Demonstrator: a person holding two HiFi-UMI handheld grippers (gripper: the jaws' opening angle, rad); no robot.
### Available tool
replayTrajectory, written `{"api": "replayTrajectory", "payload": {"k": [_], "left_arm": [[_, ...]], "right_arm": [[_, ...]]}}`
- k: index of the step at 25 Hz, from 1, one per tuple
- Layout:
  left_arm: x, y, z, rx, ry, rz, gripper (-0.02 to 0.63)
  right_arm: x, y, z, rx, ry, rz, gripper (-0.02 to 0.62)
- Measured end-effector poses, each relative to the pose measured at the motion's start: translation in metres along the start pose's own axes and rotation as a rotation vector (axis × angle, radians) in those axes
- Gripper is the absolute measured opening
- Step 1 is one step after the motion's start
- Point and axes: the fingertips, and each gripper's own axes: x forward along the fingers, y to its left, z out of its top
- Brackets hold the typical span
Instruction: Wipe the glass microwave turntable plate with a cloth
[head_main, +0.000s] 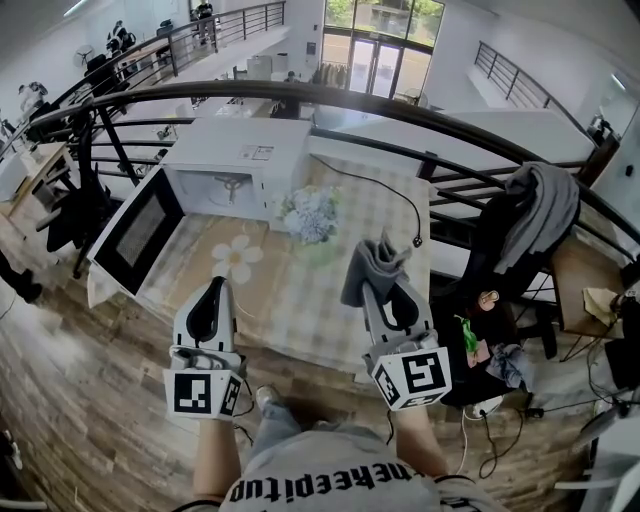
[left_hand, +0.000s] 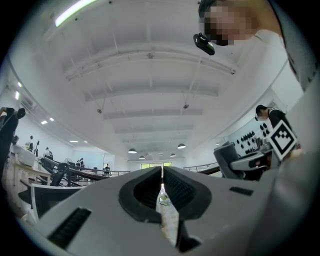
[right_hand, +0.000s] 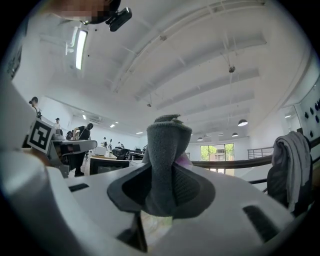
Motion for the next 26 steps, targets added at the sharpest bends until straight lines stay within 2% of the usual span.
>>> {"api": "replayTrajectory", "payload": {"k": [26], "left_arm": [[-0.0039,-0.0053,0.0018,-0.006,-0.002,-0.016,0.012]], "right_arm": [[-0.0104,0.004,0.0029,0.002,-0.016,-0.016,0.104]]}}
